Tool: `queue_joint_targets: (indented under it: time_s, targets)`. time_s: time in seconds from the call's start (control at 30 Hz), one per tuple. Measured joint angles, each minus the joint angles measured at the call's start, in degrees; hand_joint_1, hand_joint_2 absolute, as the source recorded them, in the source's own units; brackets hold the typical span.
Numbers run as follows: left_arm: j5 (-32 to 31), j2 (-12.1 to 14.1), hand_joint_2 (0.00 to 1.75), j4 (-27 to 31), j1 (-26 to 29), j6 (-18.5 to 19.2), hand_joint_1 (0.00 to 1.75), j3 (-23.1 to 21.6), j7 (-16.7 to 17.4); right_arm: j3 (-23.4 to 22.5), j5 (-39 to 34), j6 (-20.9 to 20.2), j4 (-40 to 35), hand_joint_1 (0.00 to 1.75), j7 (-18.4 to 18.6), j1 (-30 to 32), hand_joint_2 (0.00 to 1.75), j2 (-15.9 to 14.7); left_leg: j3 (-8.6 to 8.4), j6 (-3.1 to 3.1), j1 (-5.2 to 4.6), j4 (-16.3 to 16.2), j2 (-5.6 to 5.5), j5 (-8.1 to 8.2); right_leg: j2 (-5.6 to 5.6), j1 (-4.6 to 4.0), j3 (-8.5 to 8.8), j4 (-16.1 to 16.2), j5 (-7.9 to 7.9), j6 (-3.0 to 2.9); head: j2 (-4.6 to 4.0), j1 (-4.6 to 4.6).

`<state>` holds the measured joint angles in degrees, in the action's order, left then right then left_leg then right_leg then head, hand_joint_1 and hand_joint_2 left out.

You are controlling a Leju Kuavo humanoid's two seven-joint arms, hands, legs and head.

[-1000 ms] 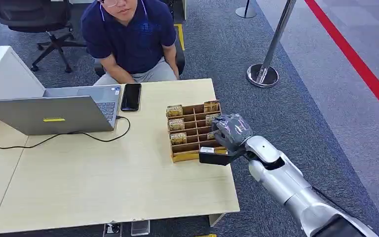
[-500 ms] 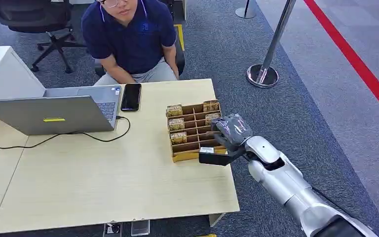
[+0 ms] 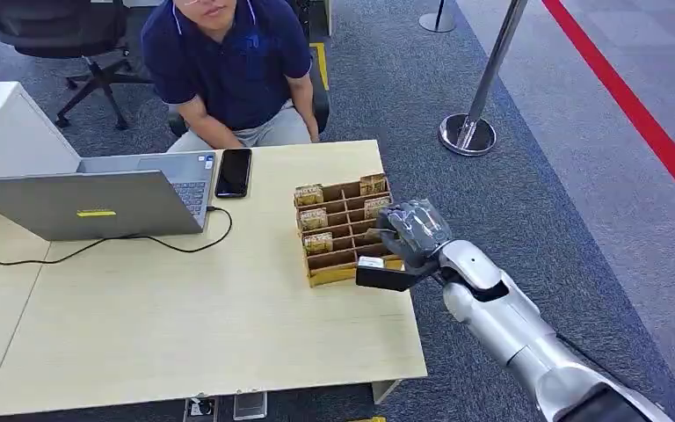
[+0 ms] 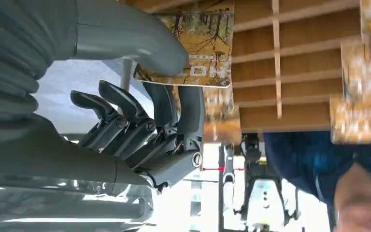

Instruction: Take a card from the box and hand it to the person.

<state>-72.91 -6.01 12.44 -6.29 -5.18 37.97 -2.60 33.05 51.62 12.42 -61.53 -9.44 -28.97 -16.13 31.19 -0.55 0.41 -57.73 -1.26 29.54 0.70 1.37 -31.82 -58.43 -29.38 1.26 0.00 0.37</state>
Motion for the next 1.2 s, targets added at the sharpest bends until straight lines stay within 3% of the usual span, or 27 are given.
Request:
queue_joint_targets:
  time_s: [0.5,0.73,1.03,1.2]
  targets:
    - [-0.15,0.00,1.75,0.00,-0.13,0.02,0.00,0.00,-0.55,-7.69,-4.15,4.70,-7.83,1.75,-2.10,-0.93,1.75,-1.20,0.00,0.00,0.00,-0.01,0.00,0.00,0.00,0.00,0.00,0.00,0.00,0.00,0.00,-0.02]
    - [-0.22,-0.02,1.75,0.00,-0.43,0.22,0.00,0.00,-0.44,-9.51,-6.05,7.17,-9.18,1.75,-4.96,-1.45,1.75,-0.59,0.01,0.00,0.00,0.00,0.00,0.00,0.00,0.00,0.01,-0.01,0.00,0.00,0.00,-0.02]
    - [-0.26,-0.22,1.75,0.00,-1.08,0.37,0.00,0.00,-0.09,-9.79,-7.25,11.43,-4.37,1.75,-8.28,-3.41,1.75,7.17,0.00,-0.02,0.00,0.02,0.01,-0.01,0.01,-0.01,0.00,-0.05,0.00,0.00,0.00,-0.11]
    - [-0.28,-0.24,1.75,0.00,-1.17,0.39,0.00,0.00,0.37,-9.92,-5.35,14.36,-0.48,1.75,-7.93,-5.19,1.75,11.67,0.00,-0.02,0.00,0.02,0.00,-0.01,0.01,-0.01,-0.01,-0.05,0.00,0.00,0.00,-0.09]
